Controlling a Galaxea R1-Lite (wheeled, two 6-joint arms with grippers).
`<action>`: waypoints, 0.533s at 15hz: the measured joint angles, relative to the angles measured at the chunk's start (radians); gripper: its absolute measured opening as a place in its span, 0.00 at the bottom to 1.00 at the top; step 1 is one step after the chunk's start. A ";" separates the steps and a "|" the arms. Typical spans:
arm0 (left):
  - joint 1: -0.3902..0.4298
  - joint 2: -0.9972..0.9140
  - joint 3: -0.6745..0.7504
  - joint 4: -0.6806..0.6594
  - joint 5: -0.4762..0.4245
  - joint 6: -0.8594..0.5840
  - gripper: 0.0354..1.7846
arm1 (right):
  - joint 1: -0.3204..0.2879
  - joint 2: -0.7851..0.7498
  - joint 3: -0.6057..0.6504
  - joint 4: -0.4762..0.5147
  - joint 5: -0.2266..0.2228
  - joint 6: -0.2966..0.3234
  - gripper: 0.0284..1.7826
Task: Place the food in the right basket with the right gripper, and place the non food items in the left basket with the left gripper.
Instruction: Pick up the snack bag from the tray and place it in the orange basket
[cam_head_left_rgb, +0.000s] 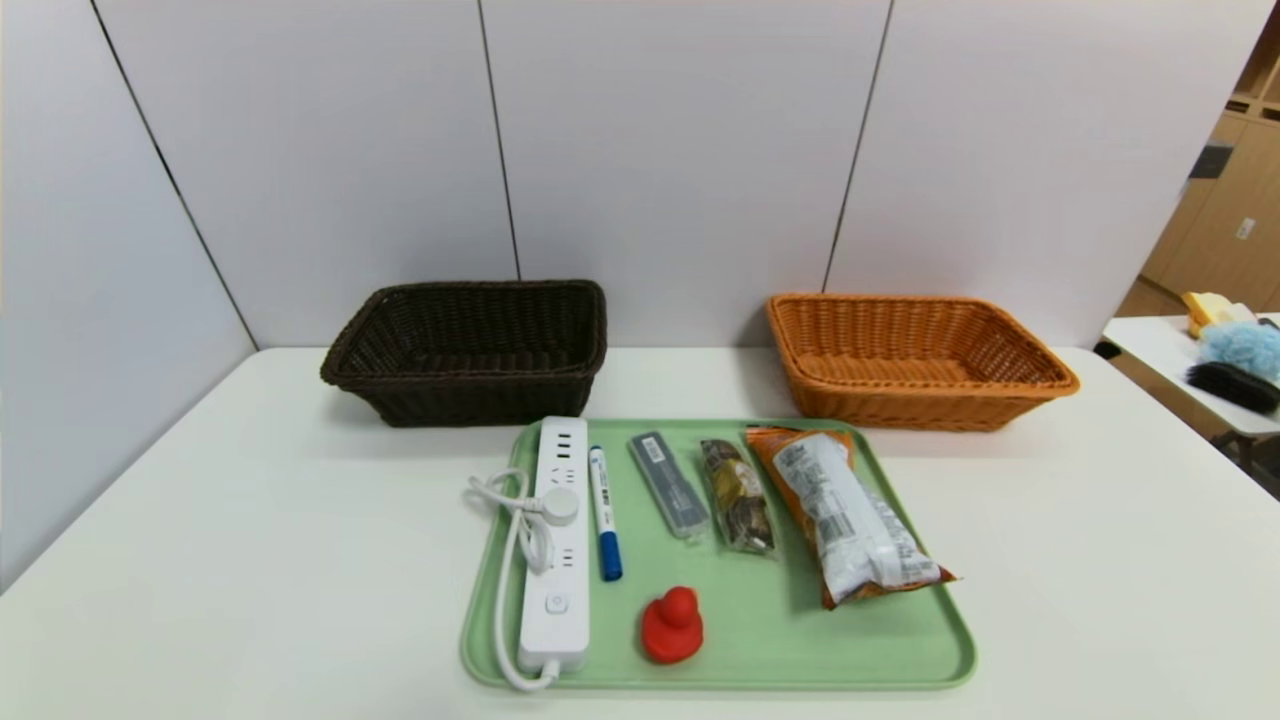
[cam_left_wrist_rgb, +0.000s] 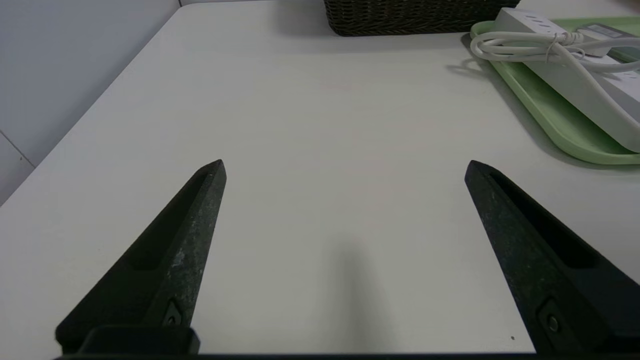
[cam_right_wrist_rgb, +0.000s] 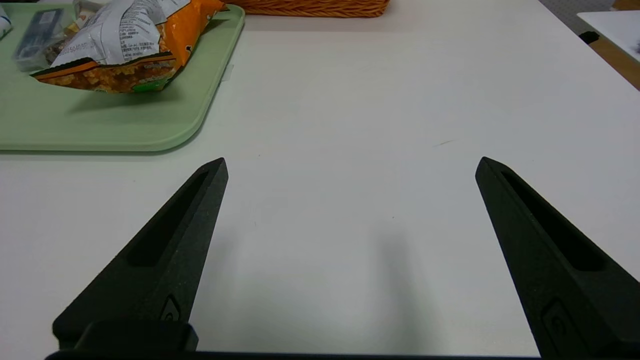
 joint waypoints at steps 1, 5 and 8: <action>0.000 0.000 0.000 0.001 0.000 0.004 0.94 | 0.000 0.000 0.000 0.000 0.000 0.000 0.96; -0.001 0.000 0.000 0.000 0.002 0.013 0.94 | 0.000 0.000 0.000 0.001 0.001 0.001 0.96; -0.001 0.000 0.000 -0.015 0.001 0.020 0.94 | 0.000 0.000 0.001 -0.005 0.002 -0.006 0.96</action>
